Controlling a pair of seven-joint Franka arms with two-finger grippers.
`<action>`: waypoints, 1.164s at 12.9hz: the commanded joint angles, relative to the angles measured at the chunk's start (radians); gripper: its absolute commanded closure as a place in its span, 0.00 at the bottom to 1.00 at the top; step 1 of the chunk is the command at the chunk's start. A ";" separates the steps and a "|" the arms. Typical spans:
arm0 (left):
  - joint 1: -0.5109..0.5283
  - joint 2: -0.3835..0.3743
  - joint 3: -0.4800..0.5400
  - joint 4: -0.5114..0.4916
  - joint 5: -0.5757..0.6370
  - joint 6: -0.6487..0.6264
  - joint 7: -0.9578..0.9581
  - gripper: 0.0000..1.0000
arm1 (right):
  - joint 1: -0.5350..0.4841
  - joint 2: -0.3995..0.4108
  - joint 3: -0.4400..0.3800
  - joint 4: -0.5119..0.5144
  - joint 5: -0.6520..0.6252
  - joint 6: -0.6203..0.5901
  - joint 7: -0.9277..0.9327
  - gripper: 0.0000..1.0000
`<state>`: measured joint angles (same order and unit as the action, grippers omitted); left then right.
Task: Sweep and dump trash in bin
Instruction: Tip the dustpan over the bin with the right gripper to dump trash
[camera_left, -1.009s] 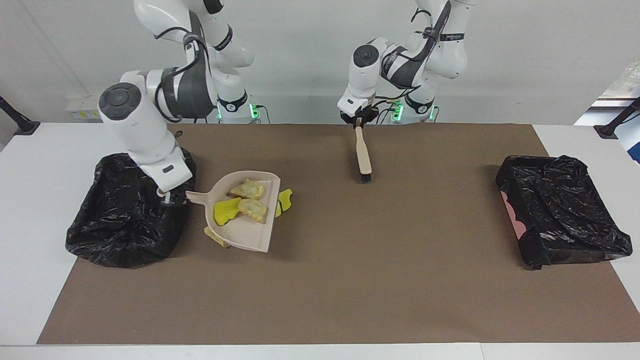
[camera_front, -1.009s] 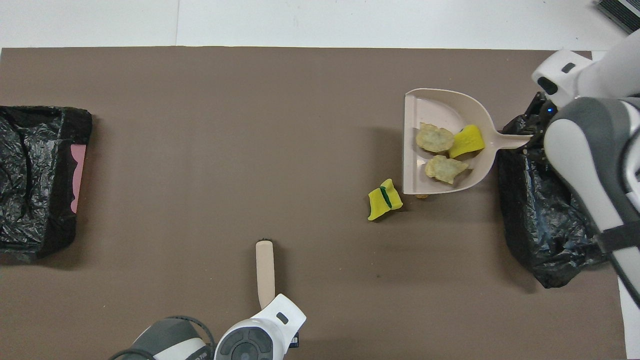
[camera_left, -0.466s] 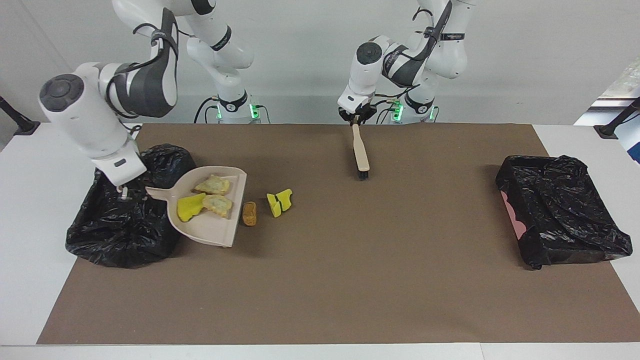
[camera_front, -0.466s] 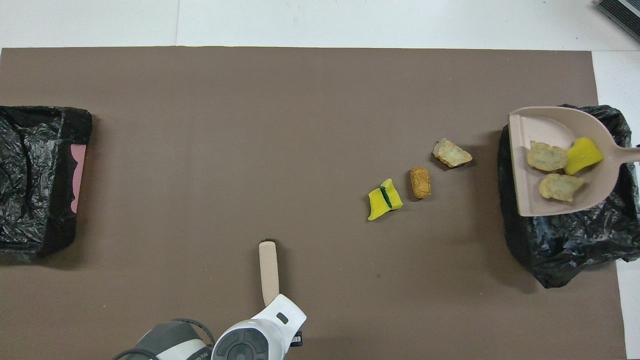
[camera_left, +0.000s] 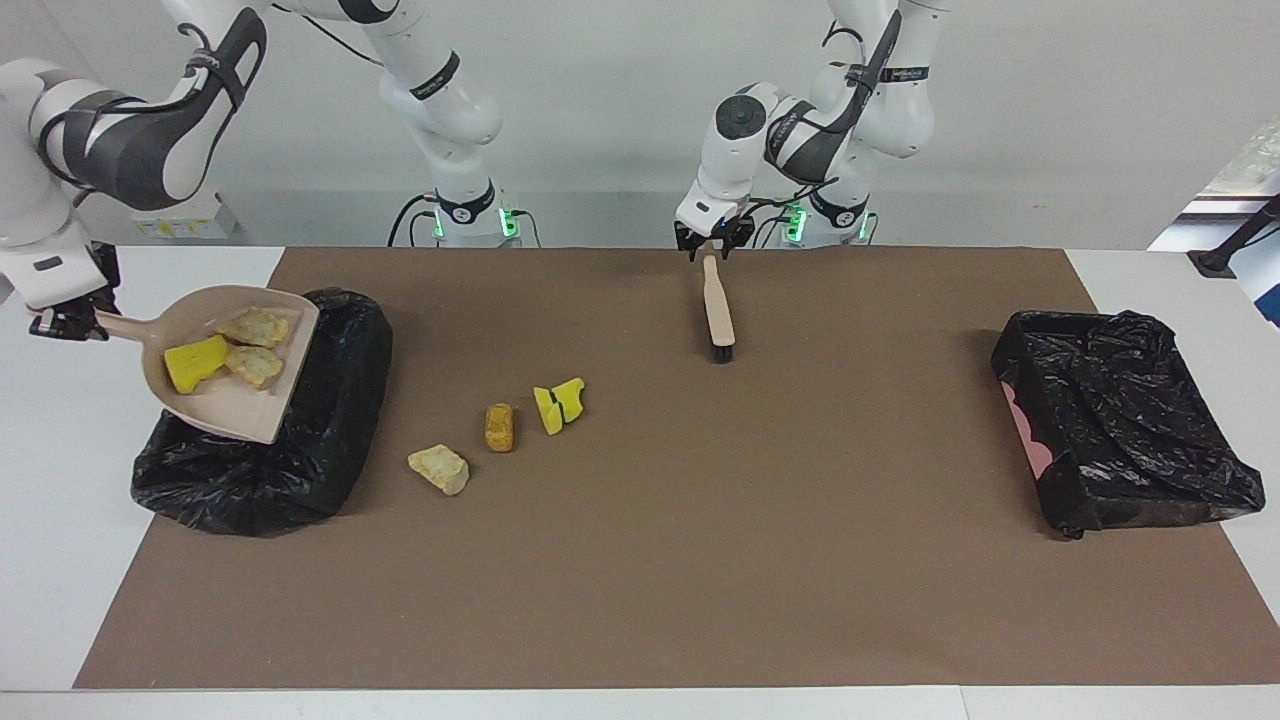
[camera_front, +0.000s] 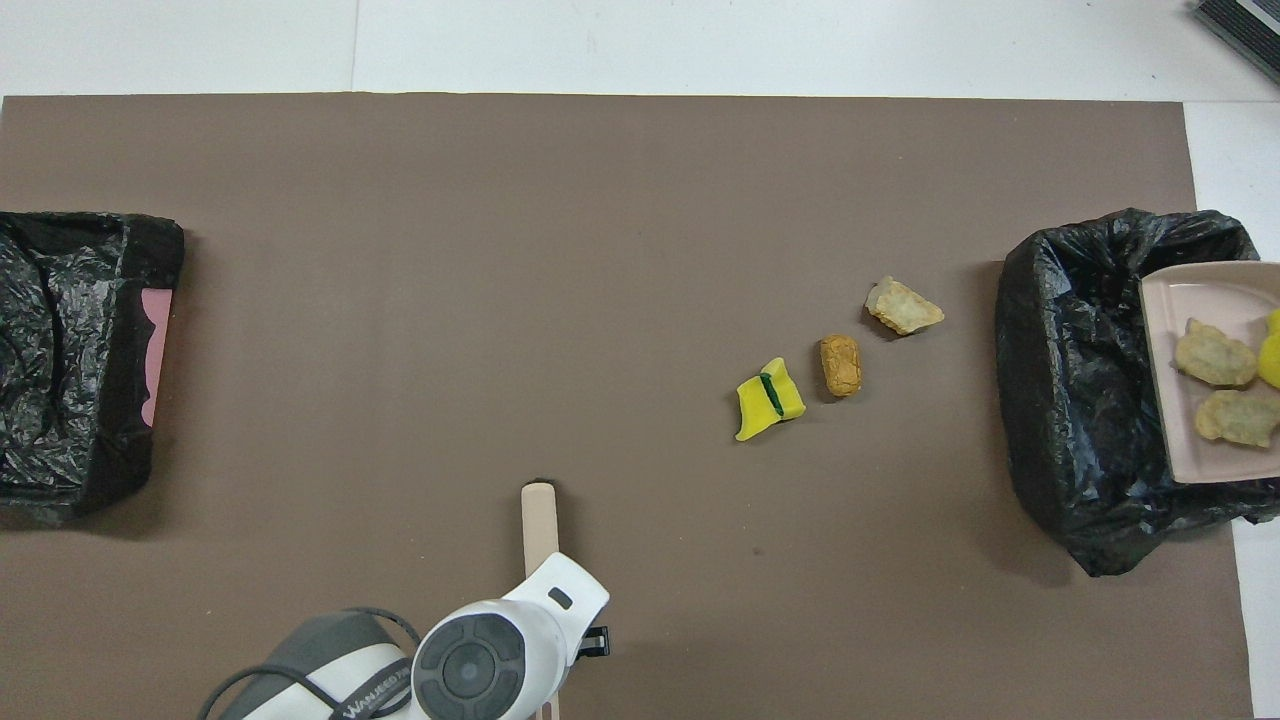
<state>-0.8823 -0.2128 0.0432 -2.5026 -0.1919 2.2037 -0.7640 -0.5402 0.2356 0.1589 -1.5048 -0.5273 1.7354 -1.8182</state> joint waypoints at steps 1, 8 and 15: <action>0.112 0.091 0.001 0.160 0.073 -0.016 0.084 0.00 | 0.005 -0.088 0.008 -0.144 -0.152 0.065 0.127 1.00; 0.420 0.168 0.001 0.535 0.276 -0.181 0.384 0.00 | 0.131 -0.208 0.008 -0.304 -0.457 0.046 0.375 1.00; 0.678 0.171 0.009 0.907 0.272 -0.525 0.794 0.00 | 0.129 -0.268 0.007 -0.288 -0.482 0.038 0.293 1.00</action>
<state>-0.2588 -0.0656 0.0609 -1.6909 0.0673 1.7736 -0.0173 -0.4114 -0.0123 0.1602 -1.7731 -0.9881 1.7761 -1.5072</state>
